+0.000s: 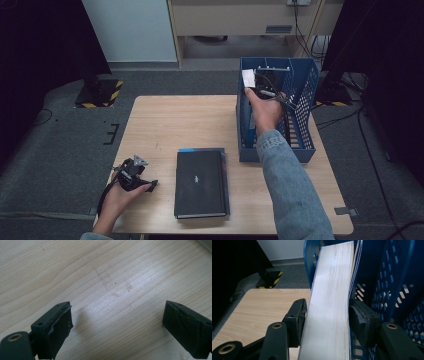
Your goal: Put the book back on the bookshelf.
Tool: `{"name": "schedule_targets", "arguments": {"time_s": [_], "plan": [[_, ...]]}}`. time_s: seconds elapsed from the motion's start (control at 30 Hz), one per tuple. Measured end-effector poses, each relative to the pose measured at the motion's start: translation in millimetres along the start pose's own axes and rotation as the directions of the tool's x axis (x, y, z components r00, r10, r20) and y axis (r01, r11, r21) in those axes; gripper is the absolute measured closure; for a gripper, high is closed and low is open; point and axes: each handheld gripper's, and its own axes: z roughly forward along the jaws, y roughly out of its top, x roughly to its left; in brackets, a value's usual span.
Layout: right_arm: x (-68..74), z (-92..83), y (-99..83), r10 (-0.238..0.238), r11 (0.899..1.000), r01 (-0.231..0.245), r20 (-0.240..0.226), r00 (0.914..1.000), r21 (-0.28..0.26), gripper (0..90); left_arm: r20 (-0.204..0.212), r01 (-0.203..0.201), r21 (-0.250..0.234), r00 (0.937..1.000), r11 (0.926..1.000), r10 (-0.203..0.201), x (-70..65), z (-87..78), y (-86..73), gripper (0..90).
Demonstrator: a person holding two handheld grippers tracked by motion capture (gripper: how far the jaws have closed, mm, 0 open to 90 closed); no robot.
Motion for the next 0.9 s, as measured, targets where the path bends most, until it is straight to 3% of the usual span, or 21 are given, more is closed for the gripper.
{"name": "schedule_targets", "arguments": {"time_s": [0.47,0.73,0.9], "plan": [[6.1,-2.4,2.8,-0.021,1.0,0.021,-0.019,0.9996,0.013,44.1,0.001,-0.001,-0.001,1.0,1.0,0.001,0.1,-0.2,0.1,8.3],[3.2,0.5,1.8,-0.032,0.999,0.033,-0.037,0.9988,0.029,30.2,0.0,0.001,-0.002,1.0,1.0,-0.001,0.3,-0.3,0.0,8.2],[3.9,0.5,0.6,-0.066,0.997,0.067,-0.045,0.9968,0.029,19.8,-0.001,0.001,0.0,1.0,1.0,-0.001,0.5,-0.2,-0.2,8.2]]}}
